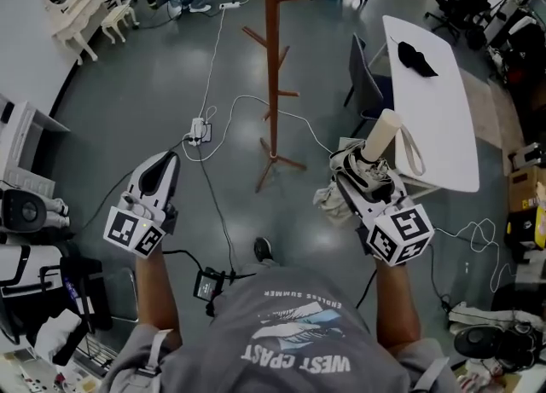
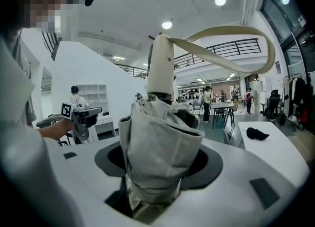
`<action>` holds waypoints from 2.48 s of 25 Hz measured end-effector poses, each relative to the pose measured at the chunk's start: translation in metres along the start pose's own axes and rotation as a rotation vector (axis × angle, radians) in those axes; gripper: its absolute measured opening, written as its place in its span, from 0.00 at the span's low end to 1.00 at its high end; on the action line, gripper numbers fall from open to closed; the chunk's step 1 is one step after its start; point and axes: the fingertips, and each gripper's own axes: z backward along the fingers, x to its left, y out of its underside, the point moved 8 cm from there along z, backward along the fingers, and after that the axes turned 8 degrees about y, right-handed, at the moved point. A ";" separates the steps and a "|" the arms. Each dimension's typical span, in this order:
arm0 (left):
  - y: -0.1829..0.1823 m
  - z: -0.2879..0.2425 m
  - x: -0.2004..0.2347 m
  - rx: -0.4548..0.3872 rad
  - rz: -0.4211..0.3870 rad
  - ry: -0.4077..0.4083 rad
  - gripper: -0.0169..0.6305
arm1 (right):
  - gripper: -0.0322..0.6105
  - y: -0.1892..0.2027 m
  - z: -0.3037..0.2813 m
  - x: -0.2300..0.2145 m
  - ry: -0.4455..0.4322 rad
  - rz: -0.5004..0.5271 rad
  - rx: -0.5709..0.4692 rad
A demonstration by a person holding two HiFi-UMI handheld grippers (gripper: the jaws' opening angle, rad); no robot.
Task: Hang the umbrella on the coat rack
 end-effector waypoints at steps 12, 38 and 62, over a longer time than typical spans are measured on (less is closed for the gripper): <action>0.015 -0.011 0.059 -0.050 0.044 0.044 0.07 | 0.49 -0.008 -0.046 0.018 0.047 -0.007 0.025; 0.038 0.004 0.092 0.032 0.105 -0.120 0.07 | 0.49 0.062 -0.220 -0.006 -0.114 -0.064 0.156; 0.061 0.009 0.078 0.140 0.175 -0.221 0.07 | 0.49 0.154 -0.312 -0.029 -0.266 -0.145 0.250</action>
